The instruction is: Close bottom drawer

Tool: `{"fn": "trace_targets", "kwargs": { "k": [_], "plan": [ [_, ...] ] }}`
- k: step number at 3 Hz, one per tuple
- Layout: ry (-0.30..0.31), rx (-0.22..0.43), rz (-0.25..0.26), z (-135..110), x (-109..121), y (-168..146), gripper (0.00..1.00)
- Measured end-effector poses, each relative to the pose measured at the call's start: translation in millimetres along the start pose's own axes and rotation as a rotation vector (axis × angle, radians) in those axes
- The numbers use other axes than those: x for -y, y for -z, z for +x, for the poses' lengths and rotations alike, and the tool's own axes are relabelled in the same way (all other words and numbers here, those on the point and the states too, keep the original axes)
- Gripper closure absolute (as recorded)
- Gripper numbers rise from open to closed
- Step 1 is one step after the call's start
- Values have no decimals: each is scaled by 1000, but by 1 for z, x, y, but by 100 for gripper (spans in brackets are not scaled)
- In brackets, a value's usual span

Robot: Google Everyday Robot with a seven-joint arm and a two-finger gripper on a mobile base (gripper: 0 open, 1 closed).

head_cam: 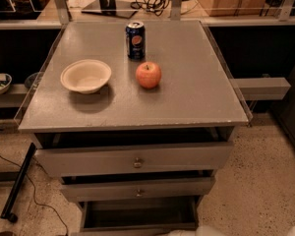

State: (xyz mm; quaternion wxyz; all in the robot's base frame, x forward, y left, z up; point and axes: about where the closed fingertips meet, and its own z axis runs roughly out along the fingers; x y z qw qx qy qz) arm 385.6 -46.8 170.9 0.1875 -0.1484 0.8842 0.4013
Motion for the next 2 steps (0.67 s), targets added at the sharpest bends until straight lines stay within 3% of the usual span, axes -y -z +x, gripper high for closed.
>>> {"fn": "trace_targets", "kwargs": {
  "k": [2],
  "plan": [
    [22, 55, 8, -23, -6, -2, 100]
  ]
}}
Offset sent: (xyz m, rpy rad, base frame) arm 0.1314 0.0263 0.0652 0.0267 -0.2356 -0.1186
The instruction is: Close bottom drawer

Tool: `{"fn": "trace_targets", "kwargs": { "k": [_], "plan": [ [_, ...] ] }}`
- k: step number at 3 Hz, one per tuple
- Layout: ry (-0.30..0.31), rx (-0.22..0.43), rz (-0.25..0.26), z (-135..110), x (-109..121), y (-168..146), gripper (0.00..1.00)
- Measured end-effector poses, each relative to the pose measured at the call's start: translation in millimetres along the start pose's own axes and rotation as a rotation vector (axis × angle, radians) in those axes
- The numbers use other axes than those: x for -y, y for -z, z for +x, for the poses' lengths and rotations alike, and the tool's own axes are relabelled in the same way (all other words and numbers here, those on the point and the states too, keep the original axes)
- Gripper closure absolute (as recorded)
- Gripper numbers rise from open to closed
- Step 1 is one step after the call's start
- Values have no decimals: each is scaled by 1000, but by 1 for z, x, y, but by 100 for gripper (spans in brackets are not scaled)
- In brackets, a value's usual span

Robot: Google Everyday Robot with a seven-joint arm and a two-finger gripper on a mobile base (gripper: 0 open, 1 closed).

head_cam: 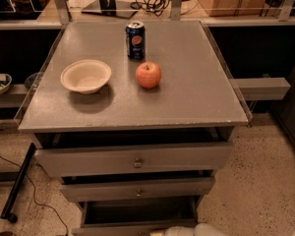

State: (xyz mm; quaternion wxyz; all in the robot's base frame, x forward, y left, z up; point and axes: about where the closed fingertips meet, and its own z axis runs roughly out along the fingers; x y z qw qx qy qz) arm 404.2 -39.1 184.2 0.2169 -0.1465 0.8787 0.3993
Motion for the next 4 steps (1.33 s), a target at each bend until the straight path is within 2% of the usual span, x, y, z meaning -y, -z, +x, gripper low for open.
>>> {"fn": "trace_targets", "kwargs": {
  "k": [4],
  "plan": [
    [10, 38, 12, -1, -2, -6, 100]
  ]
}}
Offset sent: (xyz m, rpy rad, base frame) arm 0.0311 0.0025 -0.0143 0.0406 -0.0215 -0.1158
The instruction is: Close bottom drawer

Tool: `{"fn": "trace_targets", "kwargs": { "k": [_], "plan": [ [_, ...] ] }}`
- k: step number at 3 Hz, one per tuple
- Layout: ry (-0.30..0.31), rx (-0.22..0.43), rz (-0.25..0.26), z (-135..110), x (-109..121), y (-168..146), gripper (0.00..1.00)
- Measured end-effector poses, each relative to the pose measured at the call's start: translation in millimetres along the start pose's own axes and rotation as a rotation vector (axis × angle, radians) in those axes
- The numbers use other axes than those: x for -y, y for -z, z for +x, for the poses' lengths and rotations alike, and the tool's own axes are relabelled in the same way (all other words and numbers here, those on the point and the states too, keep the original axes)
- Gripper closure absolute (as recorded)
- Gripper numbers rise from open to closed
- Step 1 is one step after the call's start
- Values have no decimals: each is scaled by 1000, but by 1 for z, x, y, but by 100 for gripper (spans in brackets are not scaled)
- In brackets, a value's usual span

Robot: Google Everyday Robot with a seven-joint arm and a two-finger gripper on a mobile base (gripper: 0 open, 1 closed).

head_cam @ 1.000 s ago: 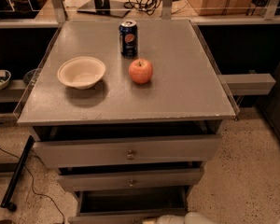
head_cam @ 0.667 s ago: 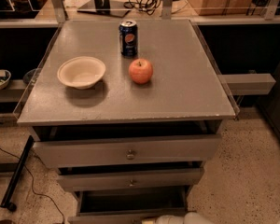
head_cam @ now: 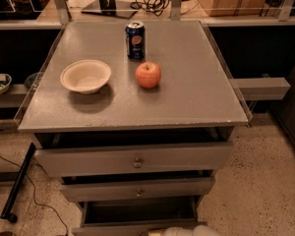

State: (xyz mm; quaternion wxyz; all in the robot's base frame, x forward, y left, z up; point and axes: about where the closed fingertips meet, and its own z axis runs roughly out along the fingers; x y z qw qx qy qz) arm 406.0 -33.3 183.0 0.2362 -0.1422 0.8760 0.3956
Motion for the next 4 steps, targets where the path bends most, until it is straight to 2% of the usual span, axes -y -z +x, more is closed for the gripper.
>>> {"fn": "trace_targets", "kwargs": {
  "k": [2, 3, 4],
  "plan": [
    [-22, -10, 16, 9, 8, -1, 100],
    [-77, 1, 83, 21, 35, 0, 100],
    [-80, 16, 78, 14, 33, -3, 100]
  ]
}}
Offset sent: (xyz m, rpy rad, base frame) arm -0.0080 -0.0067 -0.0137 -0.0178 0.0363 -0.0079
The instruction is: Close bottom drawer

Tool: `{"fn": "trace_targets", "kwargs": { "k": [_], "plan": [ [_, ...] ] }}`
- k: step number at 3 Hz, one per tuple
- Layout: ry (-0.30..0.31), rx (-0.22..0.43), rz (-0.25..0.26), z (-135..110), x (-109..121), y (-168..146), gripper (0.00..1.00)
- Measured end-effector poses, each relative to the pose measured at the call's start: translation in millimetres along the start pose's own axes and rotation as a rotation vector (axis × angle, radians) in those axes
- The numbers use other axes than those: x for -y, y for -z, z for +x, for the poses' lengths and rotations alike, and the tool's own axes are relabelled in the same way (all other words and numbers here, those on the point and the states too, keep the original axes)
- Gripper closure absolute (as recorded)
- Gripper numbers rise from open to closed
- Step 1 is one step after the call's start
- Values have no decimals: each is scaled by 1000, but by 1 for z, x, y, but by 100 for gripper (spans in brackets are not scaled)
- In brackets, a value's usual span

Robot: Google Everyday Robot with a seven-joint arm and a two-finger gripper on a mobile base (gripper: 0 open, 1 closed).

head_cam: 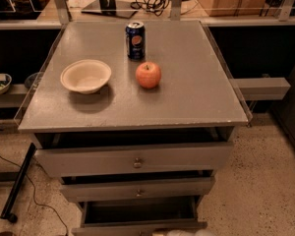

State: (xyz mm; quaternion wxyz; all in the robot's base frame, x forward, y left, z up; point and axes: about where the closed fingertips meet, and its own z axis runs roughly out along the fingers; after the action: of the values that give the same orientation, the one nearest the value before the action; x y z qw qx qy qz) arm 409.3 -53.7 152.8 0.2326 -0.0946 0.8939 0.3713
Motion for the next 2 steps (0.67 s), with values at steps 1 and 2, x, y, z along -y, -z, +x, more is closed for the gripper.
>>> {"fn": "trace_targets", "kwargs": {
  "k": [1, 2],
  "plan": [
    [-5, 22, -11, -7, -5, -3, 100],
    [-5, 22, -11, -3, -7, -2, 100]
  ]
}}
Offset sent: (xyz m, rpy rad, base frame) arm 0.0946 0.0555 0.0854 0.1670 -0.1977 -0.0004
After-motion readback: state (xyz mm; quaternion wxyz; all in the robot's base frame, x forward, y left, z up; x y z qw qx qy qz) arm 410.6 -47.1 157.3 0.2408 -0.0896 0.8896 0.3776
